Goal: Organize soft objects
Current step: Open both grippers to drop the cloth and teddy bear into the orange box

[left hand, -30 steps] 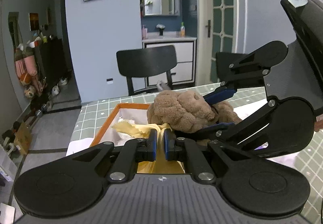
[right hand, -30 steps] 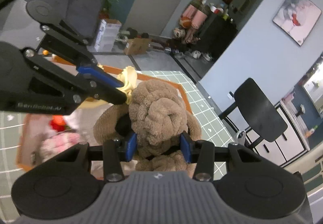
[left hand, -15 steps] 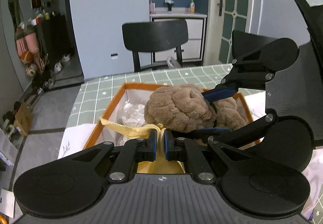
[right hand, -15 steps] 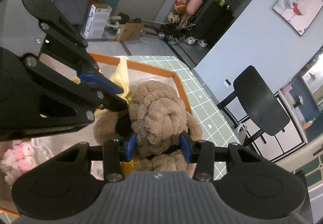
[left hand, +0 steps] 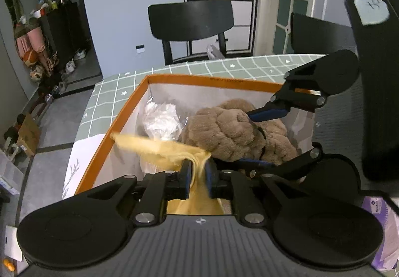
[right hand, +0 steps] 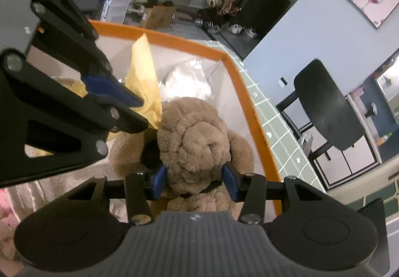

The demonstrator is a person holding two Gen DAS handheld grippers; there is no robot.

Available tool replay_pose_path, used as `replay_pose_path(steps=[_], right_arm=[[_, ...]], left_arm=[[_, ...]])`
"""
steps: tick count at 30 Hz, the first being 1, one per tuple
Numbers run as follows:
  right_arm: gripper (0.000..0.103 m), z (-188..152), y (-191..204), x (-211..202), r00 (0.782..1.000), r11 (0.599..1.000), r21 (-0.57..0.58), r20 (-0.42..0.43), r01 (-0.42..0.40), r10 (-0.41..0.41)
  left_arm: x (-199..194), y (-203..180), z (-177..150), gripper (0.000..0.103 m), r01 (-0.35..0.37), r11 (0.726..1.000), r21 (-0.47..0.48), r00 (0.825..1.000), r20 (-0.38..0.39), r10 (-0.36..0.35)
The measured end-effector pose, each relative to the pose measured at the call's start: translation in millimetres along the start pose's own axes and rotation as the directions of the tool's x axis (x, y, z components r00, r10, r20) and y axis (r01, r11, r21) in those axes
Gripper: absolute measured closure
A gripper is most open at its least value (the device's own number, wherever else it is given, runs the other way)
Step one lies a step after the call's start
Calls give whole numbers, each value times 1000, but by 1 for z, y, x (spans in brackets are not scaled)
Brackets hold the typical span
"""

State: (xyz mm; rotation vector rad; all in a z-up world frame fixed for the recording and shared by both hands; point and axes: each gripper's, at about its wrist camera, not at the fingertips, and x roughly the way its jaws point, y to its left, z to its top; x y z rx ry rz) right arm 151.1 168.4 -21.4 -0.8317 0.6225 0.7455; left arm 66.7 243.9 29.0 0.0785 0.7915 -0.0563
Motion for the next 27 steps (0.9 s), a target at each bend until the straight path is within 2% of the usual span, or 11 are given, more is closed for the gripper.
replay_pose_path(steps=[1,3,4,7,9,15,19,23,27], right_arm=[[51,0,0,2,1000,1000,7,-1,6,-6],[39,0,-1,0,1000,999,31,10,16,-16],[37,0,-3,-3,1000,999,51,17,7,-8],[36,-1,-3,-8,1000,998,66,24,-7,6],[30,-1,-1,-12,1000,998,68,29,0,-2],[21,-8,1,-39,997,992,129,72,5,-15],[16,-16,-4,-63,993,981,194,115,-22,-1],[13,-27,-7,-86,986,967,242,163,-76,37],[13,-37,-3,-104,982,960,266,184,-92,43]], left_arm=[[0,1,1,72,1,1000,-4,1000,1,-1],[-3,2,1,61,-4,1000,-17,1000,19,4],[-4,3,1,59,-10,1000,-23,1000,25,11],[-8,5,1,43,-25,999,-40,999,38,26],[-13,4,1,32,-34,998,-56,998,48,37],[-38,-7,4,23,-67,996,-51,992,107,72],[-57,-17,3,17,-75,995,-63,984,157,84],[-75,-27,-1,16,-62,995,-74,978,197,75],[-89,-41,-4,16,-85,994,-73,967,233,100]])
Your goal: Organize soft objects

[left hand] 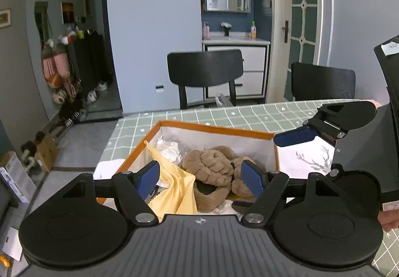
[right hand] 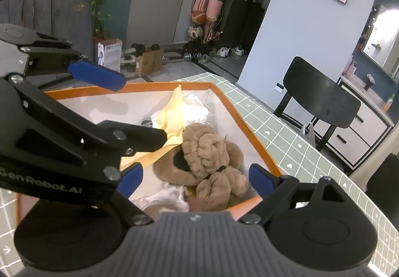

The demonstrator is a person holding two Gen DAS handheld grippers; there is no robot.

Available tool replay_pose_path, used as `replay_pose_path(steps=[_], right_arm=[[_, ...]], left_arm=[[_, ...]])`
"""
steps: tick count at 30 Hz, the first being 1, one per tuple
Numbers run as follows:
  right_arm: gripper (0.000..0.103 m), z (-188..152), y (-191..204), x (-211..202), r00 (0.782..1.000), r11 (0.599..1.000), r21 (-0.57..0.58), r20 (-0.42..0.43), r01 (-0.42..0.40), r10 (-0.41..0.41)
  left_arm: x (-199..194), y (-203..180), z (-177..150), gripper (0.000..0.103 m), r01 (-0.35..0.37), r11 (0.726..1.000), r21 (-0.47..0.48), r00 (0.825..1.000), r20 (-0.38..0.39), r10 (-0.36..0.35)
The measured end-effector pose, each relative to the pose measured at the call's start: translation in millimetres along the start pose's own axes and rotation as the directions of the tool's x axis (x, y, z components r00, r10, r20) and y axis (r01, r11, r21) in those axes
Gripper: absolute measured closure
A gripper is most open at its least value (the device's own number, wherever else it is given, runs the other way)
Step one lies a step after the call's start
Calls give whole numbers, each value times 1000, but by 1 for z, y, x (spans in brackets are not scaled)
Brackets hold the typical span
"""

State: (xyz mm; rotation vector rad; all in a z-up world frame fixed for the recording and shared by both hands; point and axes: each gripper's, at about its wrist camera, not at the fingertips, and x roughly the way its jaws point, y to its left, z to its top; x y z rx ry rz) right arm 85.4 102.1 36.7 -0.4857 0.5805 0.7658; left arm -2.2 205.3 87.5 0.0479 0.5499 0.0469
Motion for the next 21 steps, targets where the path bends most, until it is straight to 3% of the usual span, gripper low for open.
replay_pose_path(steps=[4,6,15,21], right_arm=[[10,-6,-1,-17,999,998,63,42,-23,21],[8,-11,-3,-25,997,993,112,64,-41,34],[3,-34,-5,-57,990,947,315,141,-58,13],[3,-52,0,-71,989,917,398,145,-32,-29]], left_arm=[[-12,-1,-2,14,14,999,-42,1000,15,-14],[-16,-2,0,6,-3,998,-69,1000,0,3],[-37,-12,-6,4,-36,995,-93,999,-1,36],[-50,-14,-14,4,-146,986,-82,989,-12,145]])
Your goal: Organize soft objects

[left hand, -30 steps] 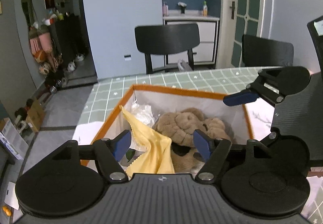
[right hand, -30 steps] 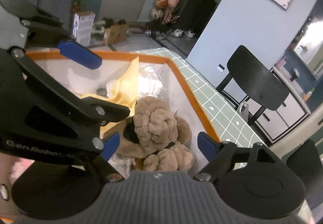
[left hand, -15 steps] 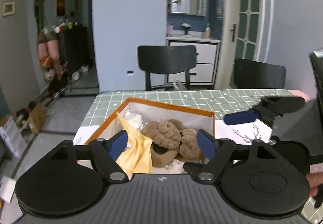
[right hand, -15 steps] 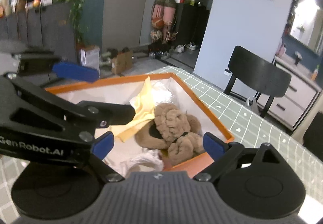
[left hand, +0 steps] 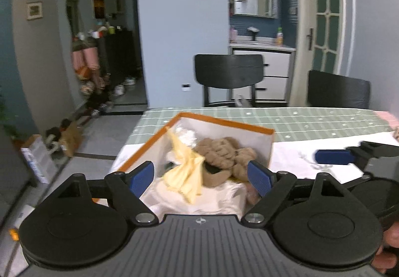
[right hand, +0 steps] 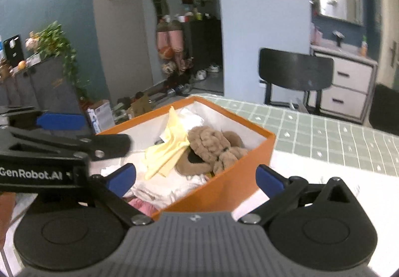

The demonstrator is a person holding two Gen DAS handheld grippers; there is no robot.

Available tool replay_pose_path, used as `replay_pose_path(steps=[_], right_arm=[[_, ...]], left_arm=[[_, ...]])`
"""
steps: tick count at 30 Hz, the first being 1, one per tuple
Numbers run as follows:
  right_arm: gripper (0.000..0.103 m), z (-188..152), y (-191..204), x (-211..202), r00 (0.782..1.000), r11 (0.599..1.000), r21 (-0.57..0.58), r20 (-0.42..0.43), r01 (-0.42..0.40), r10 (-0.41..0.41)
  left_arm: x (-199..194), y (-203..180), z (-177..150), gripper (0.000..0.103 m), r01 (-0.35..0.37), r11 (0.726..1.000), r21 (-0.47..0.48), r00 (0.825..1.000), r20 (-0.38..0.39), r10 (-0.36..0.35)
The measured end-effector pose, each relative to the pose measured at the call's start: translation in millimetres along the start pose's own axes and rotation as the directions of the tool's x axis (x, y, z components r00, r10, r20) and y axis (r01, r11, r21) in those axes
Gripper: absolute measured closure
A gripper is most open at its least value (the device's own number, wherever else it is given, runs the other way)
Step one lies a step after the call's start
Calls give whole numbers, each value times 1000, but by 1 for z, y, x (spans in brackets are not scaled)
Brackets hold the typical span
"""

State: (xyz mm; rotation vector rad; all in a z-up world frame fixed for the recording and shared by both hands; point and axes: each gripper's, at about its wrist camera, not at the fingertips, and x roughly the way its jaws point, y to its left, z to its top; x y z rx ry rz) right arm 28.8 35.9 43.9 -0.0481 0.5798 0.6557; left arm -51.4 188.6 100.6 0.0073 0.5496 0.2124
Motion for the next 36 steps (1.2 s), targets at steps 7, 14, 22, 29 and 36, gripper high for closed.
replay_pose_path(steps=[7,14,22,29,36], right_arm=[[3,-9,8,-7,997,997,29,-10,77,-76],[3,-22,18,-12,994,993,52,-42,106,-104],[3,-33,33,-12,993,993,34,-58,109,-107],[3,-34,35,-10,992,994,37,-68,105,-102],[3,-34,34,-10,992,994,41,-70,106,-103]], left_arm=[[-3,14,-12,4,-54,995,-85,998,-44,50],[-9,22,-28,4,-116,982,-147,992,-70,106],[-14,21,-40,4,-141,981,-132,989,-71,133],[-17,20,-40,4,-154,981,-115,987,-65,147],[-19,16,-39,4,-145,984,-103,988,-65,139]])
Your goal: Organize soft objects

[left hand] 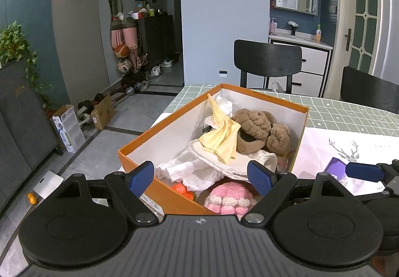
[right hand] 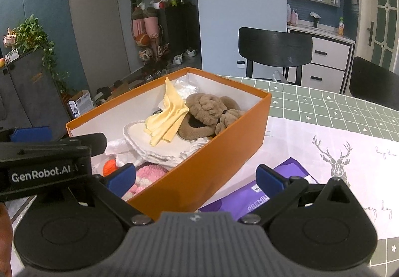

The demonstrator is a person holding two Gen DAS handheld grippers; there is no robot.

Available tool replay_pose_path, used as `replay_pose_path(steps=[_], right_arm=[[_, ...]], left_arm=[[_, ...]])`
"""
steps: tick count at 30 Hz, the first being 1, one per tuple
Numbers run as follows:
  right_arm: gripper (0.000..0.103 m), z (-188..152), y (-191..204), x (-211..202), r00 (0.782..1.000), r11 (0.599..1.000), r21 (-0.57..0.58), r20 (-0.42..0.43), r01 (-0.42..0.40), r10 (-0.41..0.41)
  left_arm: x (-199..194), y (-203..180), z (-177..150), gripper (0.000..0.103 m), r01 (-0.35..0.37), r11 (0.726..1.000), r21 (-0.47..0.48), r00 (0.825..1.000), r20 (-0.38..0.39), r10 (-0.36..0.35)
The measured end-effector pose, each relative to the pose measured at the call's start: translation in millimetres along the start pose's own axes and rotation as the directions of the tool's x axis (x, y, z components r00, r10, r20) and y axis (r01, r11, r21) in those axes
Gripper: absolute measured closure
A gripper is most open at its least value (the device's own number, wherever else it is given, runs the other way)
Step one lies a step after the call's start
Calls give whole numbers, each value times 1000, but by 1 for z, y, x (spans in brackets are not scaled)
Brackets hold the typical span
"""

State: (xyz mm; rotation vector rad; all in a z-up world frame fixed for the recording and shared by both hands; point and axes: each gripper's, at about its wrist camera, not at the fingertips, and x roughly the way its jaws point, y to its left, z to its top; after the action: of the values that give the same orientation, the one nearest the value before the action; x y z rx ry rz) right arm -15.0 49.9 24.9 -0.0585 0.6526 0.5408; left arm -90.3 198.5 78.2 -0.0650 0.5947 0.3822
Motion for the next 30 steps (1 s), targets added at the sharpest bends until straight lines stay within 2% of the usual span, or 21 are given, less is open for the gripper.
replay_pose_path(steps=[30], right_arm=[[3,-3,4,2,1000,1000,-22,-12,4,-4]], left_arm=[[-2,1,-3,4,9,1000,7,1000,-11,-9]])
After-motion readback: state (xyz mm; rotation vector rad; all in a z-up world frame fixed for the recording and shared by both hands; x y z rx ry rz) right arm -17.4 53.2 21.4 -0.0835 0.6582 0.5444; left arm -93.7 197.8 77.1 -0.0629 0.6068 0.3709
